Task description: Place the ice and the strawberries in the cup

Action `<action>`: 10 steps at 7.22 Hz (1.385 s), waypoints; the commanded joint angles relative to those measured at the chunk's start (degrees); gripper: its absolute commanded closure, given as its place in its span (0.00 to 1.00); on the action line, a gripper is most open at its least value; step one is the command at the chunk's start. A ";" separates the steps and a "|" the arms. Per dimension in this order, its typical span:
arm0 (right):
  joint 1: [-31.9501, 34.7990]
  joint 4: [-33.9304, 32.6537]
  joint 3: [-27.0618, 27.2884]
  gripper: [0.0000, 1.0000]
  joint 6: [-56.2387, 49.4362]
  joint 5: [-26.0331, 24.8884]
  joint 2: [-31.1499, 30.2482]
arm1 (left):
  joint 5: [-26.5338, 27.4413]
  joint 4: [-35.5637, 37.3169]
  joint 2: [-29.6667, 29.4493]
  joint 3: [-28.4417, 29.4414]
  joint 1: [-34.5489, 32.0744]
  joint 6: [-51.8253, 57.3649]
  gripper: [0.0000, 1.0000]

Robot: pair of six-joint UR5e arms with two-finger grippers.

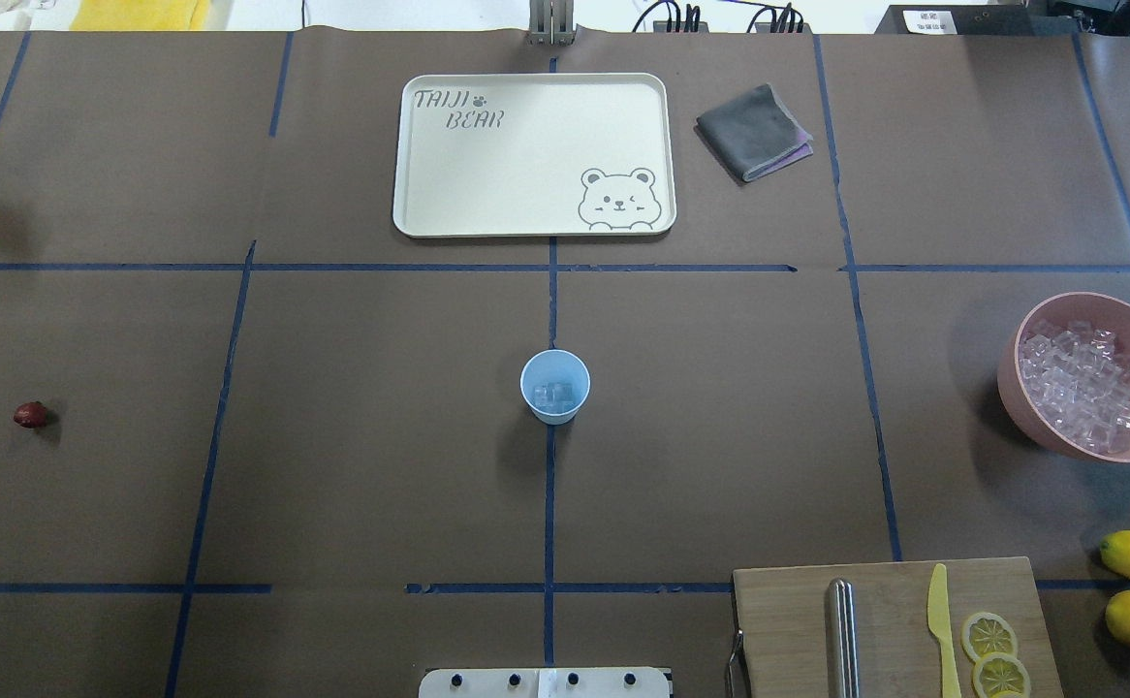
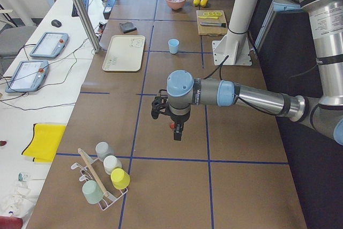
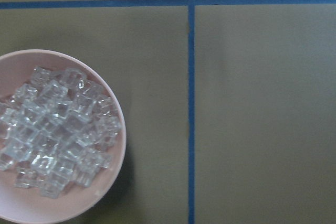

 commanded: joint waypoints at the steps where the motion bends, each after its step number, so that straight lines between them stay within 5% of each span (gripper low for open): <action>1: 2.52 -4.59 -2.08 0.00 -8.28 -2.97 2.38 | 0.21 0.38 -0.78 2.19 -0.14 0.71 0.00; 5: 2.79 -4.33 -2.96 0.00 -14.70 0.17 0.88 | -0.49 0.12 -0.79 7.03 -0.40 0.97 0.00; 7: 2.88 -3.80 -2.26 0.00 -15.22 2.83 1.05 | -0.58 3.25 -1.31 7.12 -9.13 3.60 0.00; 10: 2.70 -3.71 -0.76 0.00 -15.93 1.34 2.89 | -0.14 7.58 1.49 1.08 -12.45 3.08 0.00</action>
